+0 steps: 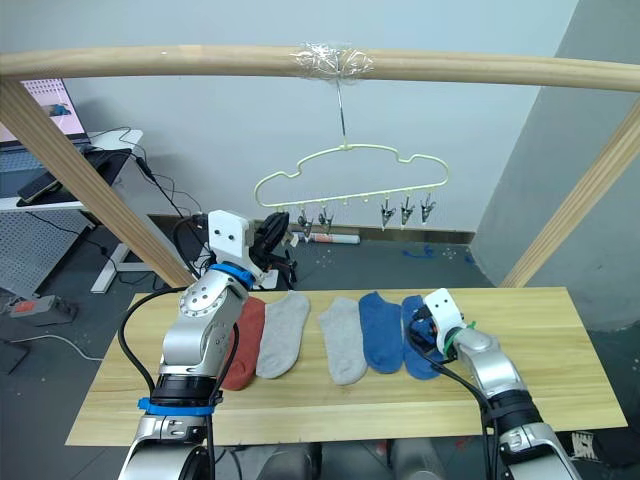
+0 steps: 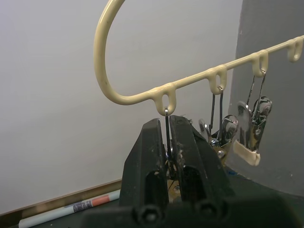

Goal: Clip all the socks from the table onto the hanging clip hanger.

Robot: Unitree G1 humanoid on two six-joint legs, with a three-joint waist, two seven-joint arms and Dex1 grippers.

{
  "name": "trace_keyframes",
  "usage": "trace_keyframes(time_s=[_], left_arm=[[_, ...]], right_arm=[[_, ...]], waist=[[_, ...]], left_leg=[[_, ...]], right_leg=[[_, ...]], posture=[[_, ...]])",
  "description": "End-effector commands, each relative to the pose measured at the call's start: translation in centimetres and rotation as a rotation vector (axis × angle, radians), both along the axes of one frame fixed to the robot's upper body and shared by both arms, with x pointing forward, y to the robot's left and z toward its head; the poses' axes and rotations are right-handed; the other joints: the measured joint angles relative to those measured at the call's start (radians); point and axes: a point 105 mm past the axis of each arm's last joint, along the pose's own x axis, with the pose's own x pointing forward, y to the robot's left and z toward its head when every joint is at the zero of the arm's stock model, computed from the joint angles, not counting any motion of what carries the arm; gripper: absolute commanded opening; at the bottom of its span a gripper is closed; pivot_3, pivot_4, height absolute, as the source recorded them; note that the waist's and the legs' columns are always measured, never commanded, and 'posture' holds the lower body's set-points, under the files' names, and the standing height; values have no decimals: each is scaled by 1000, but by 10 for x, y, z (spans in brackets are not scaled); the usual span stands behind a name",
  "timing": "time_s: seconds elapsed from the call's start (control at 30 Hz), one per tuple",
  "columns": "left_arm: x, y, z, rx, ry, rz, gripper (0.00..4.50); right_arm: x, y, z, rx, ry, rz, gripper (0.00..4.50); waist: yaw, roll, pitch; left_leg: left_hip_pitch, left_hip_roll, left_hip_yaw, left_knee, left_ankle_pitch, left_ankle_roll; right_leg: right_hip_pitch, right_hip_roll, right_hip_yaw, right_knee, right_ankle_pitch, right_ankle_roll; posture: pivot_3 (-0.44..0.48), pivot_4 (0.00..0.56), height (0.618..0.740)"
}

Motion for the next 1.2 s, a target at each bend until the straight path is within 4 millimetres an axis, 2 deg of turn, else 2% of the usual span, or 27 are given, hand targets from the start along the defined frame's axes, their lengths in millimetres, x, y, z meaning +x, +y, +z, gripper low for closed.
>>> trace_keyframes(time_s=[0.03, 0.23, 0.3, 0.47, 0.6, 0.7, 0.97, 1.2], left_arm=[[-1, 3, 7, -6, -22, 15, 0], [1, 4, 6, -53, 13, 16, 0], [2, 4, 5, -79, 35, 9, 0], [0, 2, -6, -269, 209, -92, 0], [-5, 4, -7, -562, 383, -204, 0], [-11, 2, 1, -682, 439, -283, 0], [-19, -13, 12, -711, 462, -382, 0], [-22, -13, 13, -689, 451, -383, 0]], right_arm=[[-15, -4, -16, 8, 76, -9, 2929], [-20, -7, -4, 6, 36, 18, 757], [-20, -7, 6, 9, 0, 38, 65], [-24, 11, 52, 99, -92, 134, 24], [-41, 47, 95, 211, -95, 293, 24], [-44, 73, 117, 265, -113, 351, 24], [-29, 126, 132, 326, -133, 383, 24], [-19, 145, 145, 363, -160, 405, 24]], waist=[[-1, 0, 0], [-1, 0, 0], [-2, 0, 0], [-11, 1, 0], [-22, 1, 1], [-28, 1, 1], [-25, 1, 1], [-23, 1, 1]], left_leg=[[0, 0, 0, 0, 0, 0], [0, 0, 0, 0, 0, 0], [0, 0, 0, 0, 0, 0], [0, 0, 0, 0, 0, 0], [0, 1, -1, 0, 0, 0], [0, 1, -2, 0, 0, 0], [-1, 0, -1, 0, 0, 0], [-3, 0, -2, 0, 0, 0]], right_leg=[[0, 0, 0, 0, 0, 0], [0, 0, 0, 0, 0, 0], [0, 0, 0, 0, 0, 0], [-1, 0, 0, 0, 0, 0], [-1, 0, 0, 1, 0, 0], [-1, 1, -1, 1, 0, 0], [-1, 1, -1, 0, 0, 0], [-3, 1, -1, -1, 0, 0]], posture=[[-71, 169, 740], [-75, 177, 740], [-77, 178, 740], [-77, 178, 740], [-79, 178, 740], [-90, 176, 740], [-91, 171, 740], [-75, 172, 740]])
